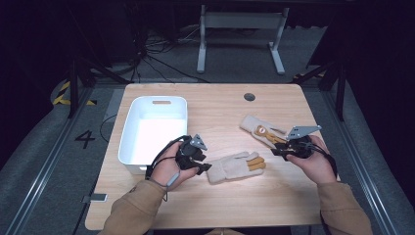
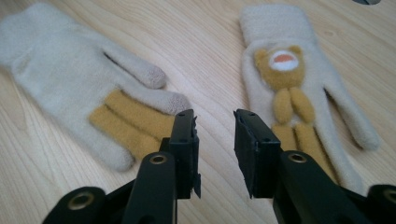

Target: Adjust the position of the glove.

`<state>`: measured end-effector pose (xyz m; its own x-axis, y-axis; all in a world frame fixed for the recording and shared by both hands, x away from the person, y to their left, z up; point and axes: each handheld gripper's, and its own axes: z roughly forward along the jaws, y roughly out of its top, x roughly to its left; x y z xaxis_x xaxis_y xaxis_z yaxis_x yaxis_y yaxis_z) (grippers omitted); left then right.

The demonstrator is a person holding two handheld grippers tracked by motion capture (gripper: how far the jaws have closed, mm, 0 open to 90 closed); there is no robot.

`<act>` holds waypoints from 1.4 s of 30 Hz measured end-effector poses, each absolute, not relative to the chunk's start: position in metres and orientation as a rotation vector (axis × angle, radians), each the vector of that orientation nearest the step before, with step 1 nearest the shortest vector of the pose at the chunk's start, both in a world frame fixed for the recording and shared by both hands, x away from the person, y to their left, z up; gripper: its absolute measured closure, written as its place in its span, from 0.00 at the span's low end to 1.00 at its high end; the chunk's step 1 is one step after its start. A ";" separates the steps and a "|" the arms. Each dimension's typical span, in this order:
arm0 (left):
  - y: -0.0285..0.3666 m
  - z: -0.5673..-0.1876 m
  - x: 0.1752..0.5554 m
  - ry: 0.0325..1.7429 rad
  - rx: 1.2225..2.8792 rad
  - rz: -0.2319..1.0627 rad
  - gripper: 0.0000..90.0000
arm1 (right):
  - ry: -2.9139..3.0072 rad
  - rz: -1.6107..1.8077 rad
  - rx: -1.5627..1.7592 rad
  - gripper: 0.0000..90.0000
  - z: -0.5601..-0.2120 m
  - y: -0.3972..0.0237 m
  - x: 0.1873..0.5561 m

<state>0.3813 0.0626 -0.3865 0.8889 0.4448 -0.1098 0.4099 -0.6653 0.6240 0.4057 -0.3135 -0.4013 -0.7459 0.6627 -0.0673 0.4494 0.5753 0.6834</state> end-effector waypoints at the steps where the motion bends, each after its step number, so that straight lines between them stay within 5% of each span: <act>1: 0.062 -0.386 0.381 0.615 2.378 0.069 0.72 | 2.500 0.962 0.916 0.80 -0.401 -0.314 0.406; 19: 0.073 -0.379 0.373 0.656 2.332 0.048 0.66 | 2.436 1.016 1.026 0.68 -0.401 -0.315 0.419; 27: 0.075 -0.378 0.368 0.650 2.321 0.024 0.70 | 2.539 1.058 0.932 0.94 -0.405 -0.287 0.421; 42: 0.073 -0.381 0.365 0.634 2.327 0.014 0.62 | 2.593 1.011 0.905 0.94 -0.436 -0.256 0.435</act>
<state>0.3654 0.0732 -0.3812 0.8793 0.4465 -0.1656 0.4389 -0.6250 0.6456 0.4354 -0.2560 -0.4363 -0.7879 0.6154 0.0227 0.4683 0.5749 0.6710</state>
